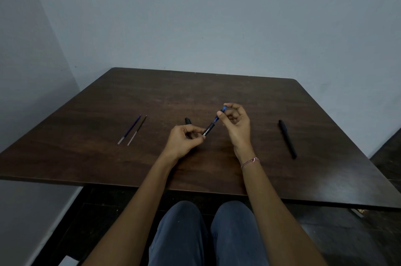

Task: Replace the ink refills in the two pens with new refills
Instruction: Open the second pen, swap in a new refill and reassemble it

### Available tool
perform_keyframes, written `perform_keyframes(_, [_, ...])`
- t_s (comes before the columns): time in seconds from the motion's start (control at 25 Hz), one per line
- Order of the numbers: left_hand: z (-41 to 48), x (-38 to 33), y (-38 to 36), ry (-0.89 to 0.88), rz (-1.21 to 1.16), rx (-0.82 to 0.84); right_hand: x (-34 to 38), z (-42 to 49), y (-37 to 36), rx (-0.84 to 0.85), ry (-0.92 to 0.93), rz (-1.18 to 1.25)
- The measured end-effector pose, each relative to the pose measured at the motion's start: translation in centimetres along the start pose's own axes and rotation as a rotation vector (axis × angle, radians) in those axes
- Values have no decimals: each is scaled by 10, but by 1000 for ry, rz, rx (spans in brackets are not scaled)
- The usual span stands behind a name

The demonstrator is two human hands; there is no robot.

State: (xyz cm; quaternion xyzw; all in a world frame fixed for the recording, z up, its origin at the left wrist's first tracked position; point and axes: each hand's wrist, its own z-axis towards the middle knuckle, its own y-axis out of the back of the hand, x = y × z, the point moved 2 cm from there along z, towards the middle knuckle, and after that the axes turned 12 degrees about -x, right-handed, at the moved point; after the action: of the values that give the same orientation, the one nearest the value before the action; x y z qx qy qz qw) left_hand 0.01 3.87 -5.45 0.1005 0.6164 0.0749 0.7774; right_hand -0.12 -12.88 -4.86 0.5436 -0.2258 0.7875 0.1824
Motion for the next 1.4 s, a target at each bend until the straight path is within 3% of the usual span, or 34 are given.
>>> perform_keyframes(0.72, [0, -1, 0, -28, -7, -34, 0, -2, -3, 122, -37, 23])
perform_keyframes(1.12, [2, 5, 0, -40, -16, 28, -2, -7, -4, 187, -244, 7])
perform_keyframes(1.28, [0, 4, -1, -63, 18, 76, -3, -6, -4, 179, -247, -43])
perform_keyframes(1.4, [0, 3, -2, -52, 20, 69, -3, -8, -6, 192, -305, 35])
